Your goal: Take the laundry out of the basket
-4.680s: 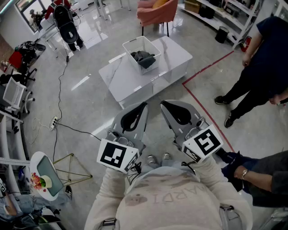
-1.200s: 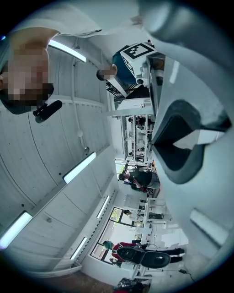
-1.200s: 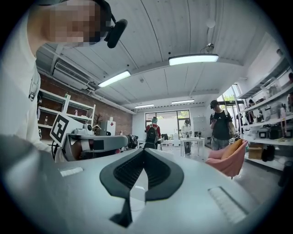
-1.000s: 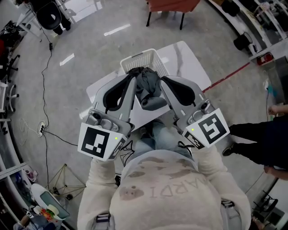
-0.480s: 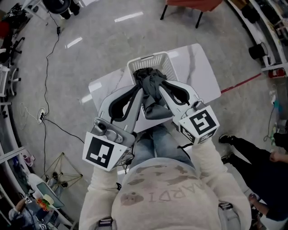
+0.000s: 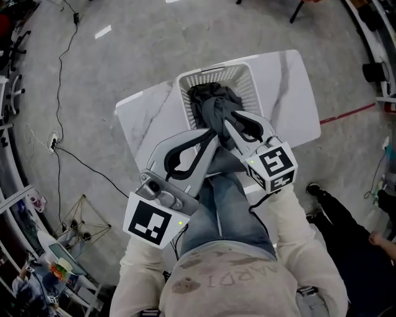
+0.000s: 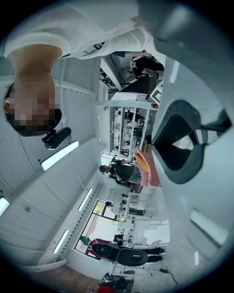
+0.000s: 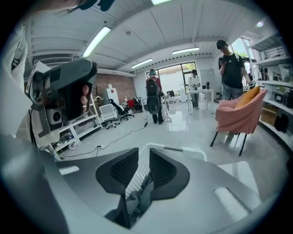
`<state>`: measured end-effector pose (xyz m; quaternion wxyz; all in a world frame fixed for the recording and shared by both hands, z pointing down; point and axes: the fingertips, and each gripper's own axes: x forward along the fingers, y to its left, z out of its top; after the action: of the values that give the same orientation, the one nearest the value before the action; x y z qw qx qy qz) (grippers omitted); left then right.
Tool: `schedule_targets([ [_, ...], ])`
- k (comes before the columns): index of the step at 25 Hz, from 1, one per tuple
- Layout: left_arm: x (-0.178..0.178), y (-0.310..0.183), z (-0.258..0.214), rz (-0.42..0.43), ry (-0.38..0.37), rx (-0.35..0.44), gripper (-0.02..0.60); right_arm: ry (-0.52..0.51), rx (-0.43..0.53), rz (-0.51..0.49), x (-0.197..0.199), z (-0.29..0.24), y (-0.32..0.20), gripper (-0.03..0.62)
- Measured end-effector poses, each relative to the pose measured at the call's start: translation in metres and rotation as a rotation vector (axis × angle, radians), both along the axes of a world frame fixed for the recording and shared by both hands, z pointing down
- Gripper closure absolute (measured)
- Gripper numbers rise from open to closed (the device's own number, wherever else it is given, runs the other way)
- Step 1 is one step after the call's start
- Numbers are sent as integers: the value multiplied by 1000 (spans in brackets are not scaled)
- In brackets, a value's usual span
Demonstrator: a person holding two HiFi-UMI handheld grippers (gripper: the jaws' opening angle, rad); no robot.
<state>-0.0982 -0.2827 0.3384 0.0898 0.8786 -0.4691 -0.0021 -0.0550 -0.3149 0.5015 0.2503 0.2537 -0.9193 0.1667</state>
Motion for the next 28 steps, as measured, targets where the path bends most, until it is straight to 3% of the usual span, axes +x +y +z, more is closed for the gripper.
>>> schedule_targets([
  [6,3,-22,71,42,-18,-28,581,57,-57,-23,-3,81,-12,488],
  [13,6,-31,125,100,-37,-37,581,106,-73,-52,-10,134,-15,485],
  [19,-3,-35,152,98,-23,-44,581,160,-83,-98,-22,169,-13,470],
  [24,-10,-35,155,91,-20,-38,581,235,-100,-133,-26,197,-12,404],
  [28,-16,-35,150,81,-14,-28,581,311,-140,-173,-28,222,-6,300],
])
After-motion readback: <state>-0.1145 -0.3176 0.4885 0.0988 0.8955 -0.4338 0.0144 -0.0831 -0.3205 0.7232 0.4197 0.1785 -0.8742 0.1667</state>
